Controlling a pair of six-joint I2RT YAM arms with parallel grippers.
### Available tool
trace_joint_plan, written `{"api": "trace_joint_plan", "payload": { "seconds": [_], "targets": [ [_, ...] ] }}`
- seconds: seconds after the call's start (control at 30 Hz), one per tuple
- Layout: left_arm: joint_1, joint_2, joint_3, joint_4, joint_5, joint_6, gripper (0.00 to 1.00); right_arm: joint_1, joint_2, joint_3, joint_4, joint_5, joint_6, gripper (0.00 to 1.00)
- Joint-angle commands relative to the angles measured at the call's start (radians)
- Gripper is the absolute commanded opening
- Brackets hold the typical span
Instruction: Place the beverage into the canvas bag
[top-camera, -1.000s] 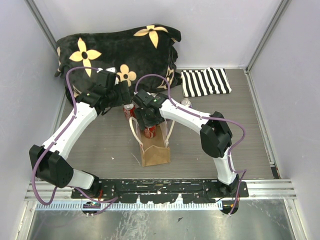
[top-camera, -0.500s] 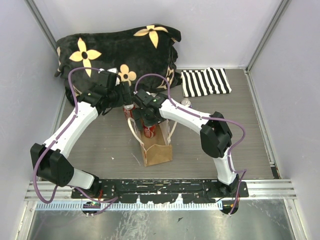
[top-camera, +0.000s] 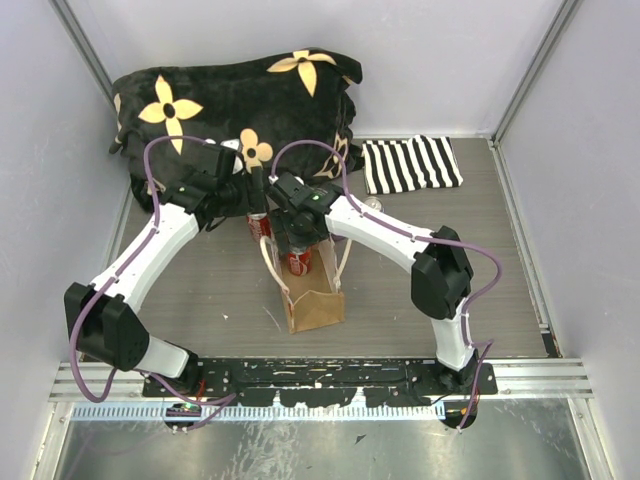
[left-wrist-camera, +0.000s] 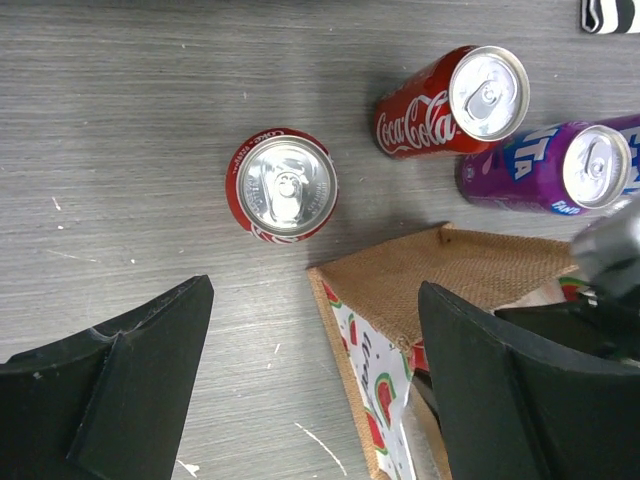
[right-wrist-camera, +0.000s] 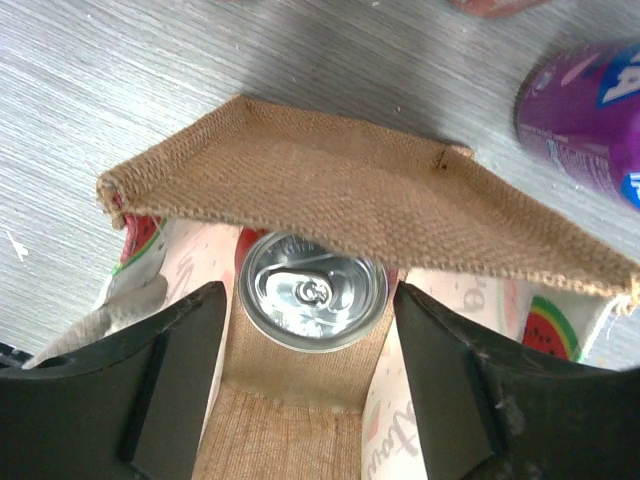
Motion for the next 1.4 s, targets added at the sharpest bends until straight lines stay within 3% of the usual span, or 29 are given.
{"api": "trace_joint_plan", "payload": {
  "seconds": [0.0,0.27,0.47,0.67,0.73,0.8,0.83,1.07,1.23,1.37],
  "targets": [
    [0.005,0.006,-0.036,0.035,0.032,0.047,0.90,-0.004,-0.071,0.024,0.011,0.001,0.015,0.71],
    [0.005,-0.012,-0.061,0.052,0.069,0.096,0.89,-0.004,-0.108,0.031,0.023,0.042,0.028,0.70],
    [0.003,-0.026,-0.079,0.039,0.095,0.142,0.88,-0.008,-0.159,0.136,0.012,0.157,0.038,0.69],
    [-0.009,-0.045,-0.078,0.036,0.104,0.177,0.88,-0.133,-0.153,0.308,-0.082,0.217,0.024,0.72],
    [-0.012,-0.049,-0.081,0.038,0.104,0.180,0.88,-0.214,-0.136,0.350,-0.122,0.226,0.004,0.78],
    [-0.011,-0.055,-0.084,0.040,0.106,0.177,0.88,-0.278,-0.131,0.362,-0.150,0.228,-0.021,0.96],
    [-0.011,-0.056,-0.087,0.043,0.105,0.178,0.88,-0.306,-0.135,0.350,-0.151,0.225,-0.036,1.00],
    [-0.011,-0.069,-0.095,0.056,0.098,0.179,0.88,-0.461,-0.210,0.131,-0.089,0.169,-0.054,0.96],
    [-0.011,-0.074,-0.099,0.060,0.099,0.183,0.88,-0.544,-0.163,0.088,-0.156,0.055,-0.064,0.85],
    [-0.012,-0.074,-0.109,0.066,0.105,0.176,0.88,-0.550,-0.117,0.101,-0.165,0.012,-0.087,0.84]
  ]
}}
